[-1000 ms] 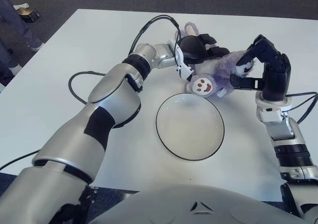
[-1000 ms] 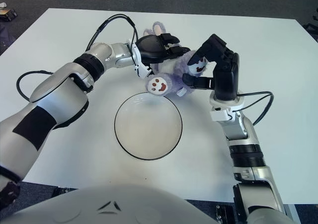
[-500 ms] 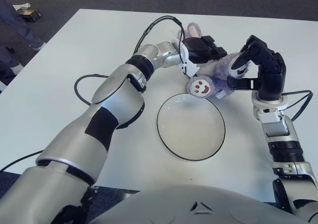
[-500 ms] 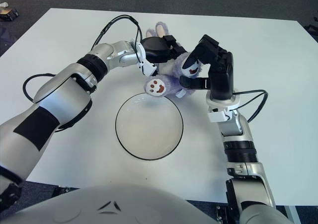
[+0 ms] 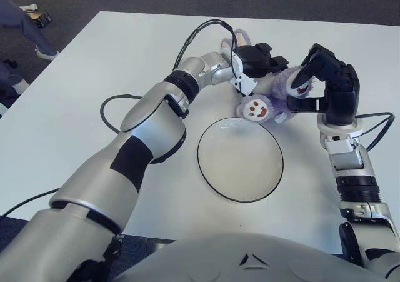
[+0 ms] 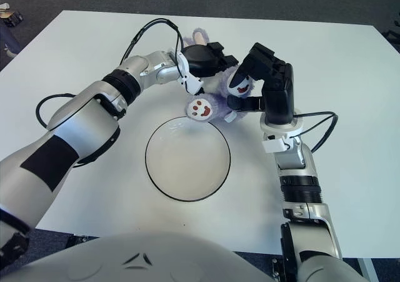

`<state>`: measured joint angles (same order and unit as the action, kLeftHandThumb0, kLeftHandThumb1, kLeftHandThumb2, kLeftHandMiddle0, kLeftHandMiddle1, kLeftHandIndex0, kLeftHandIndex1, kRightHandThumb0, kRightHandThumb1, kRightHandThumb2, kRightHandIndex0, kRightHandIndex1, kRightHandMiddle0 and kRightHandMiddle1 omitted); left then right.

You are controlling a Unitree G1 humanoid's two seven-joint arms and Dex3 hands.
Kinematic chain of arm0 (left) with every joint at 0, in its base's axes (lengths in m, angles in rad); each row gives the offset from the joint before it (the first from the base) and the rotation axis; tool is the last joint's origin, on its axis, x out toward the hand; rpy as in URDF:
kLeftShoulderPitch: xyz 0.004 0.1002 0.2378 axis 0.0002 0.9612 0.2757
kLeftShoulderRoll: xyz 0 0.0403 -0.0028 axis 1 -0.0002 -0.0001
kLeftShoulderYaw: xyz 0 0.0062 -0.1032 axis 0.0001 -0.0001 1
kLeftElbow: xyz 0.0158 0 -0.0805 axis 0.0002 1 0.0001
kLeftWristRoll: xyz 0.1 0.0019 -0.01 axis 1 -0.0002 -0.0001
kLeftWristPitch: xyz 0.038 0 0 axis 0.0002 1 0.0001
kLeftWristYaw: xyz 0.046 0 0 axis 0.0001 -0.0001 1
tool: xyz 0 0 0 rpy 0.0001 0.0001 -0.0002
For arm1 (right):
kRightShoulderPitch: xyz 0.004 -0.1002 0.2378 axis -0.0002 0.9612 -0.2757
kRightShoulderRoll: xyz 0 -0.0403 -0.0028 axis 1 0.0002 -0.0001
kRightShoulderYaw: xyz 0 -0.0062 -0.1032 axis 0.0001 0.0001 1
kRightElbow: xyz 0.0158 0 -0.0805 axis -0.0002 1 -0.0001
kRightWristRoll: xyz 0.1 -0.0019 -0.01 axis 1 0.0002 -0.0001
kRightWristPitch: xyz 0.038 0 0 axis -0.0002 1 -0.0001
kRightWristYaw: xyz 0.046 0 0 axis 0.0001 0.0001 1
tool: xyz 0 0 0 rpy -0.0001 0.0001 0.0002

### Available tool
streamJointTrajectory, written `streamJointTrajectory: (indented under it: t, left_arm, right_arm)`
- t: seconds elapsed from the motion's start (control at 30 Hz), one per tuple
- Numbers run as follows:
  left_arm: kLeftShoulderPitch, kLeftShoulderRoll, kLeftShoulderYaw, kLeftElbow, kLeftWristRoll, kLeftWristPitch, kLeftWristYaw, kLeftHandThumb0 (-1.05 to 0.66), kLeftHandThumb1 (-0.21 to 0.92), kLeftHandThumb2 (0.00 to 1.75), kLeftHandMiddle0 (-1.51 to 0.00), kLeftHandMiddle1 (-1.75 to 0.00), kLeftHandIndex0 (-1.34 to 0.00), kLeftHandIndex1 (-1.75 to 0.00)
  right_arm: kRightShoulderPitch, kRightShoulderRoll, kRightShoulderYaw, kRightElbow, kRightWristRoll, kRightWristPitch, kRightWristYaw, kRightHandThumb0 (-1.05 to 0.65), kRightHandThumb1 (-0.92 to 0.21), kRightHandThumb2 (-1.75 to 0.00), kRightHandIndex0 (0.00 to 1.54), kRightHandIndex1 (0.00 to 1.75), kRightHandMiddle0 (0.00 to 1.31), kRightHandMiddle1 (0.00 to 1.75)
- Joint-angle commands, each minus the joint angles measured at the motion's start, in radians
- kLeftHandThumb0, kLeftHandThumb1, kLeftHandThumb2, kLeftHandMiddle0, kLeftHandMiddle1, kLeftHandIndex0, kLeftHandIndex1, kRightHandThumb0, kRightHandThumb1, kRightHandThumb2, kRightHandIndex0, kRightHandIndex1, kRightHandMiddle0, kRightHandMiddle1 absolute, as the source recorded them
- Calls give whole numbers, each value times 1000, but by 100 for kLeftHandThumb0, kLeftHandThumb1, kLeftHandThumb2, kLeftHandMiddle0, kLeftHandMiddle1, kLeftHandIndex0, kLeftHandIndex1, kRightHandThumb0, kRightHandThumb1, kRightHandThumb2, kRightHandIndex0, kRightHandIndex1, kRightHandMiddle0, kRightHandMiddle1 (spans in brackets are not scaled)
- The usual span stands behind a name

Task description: Put the doll into the plate.

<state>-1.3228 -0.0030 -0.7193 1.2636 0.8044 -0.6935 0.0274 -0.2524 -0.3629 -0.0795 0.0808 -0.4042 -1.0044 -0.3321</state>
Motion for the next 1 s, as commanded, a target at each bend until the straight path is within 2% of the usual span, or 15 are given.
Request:
streamJointTrajectory:
  t: [0.0,0.1,0.13,0.27,0.43,0.47,0.53,0.6,0.7,0.73,0.8,0.87,0.97]
  left_arm:
    - [13,-5,-13,2,20,26,13,-86,81,29,-21,-117,0,-91]
    - [17,-18,-30,27,41,63,57,-77,71,45,-22,-121,0,-96]
    - [18,-20,-35,34,46,71,68,-72,65,56,-22,-123,0,-100]
    - [13,-14,-82,27,101,68,160,-58,51,78,-21,-132,0,-113]
    - [8,-10,-185,32,221,104,349,-37,33,104,-17,-164,0,-153]
    - [7,-11,-196,34,234,110,373,-35,33,105,-17,-166,0,-156]
    - [7,-12,-210,38,251,119,409,1,46,98,-30,-168,0,-164]
    - [14,-16,-227,43,270,140,447,23,54,94,-38,-168,-2,-170]
    - [30,-23,-251,49,292,171,495,35,50,103,-46,-170,-12,-173]
    - [40,-29,-263,56,303,189,520,37,49,105,-47,-170,-13,-174]
    - [62,-42,-286,73,324,230,564,15,40,115,-57,-160,-30,-174]
    - [76,-54,-303,88,336,260,592,8,30,123,-68,-147,-45,-174]
    - [83,-47,-314,100,343,271,623,3,19,134,-79,-136,-59,-175]
  right_arm:
    - [-9,12,-14,0,19,-13,11,-1,4,-173,86,175,67,175]
    - [-9,17,-19,1,19,-15,18,-1,4,-173,86,175,67,175]
    - [-9,18,-20,1,20,-15,20,-1,4,-173,86,175,67,175]
    - [-9,22,-24,-2,22,-16,28,-1,4,-173,86,175,67,175]
    - [-7,28,-30,-4,24,-18,37,-1,4,-173,86,175,67,175]
    - [-7,29,-31,-5,24,-18,39,-1,4,-173,86,175,67,175]
    - [-6,31,-33,-6,25,-19,42,-1,4,-173,86,175,67,175]
    - [-6,33,-34,-6,25,-20,45,-1,4,-173,86,175,67,175]
    - [-5,36,-36,-9,26,-19,48,-1,4,-173,86,175,67,175]
    - [-5,36,-36,-9,26,-19,49,-1,4,-173,86,175,67,175]
    - [-6,38,-37,-10,26,-19,51,-1,4,-173,86,175,67,175]
    - [-7,40,-39,-11,26,-19,54,-1,4,-173,86,175,67,175]
    - [-7,43,-41,-11,27,-19,58,-1,4,-173,86,175,67,175]
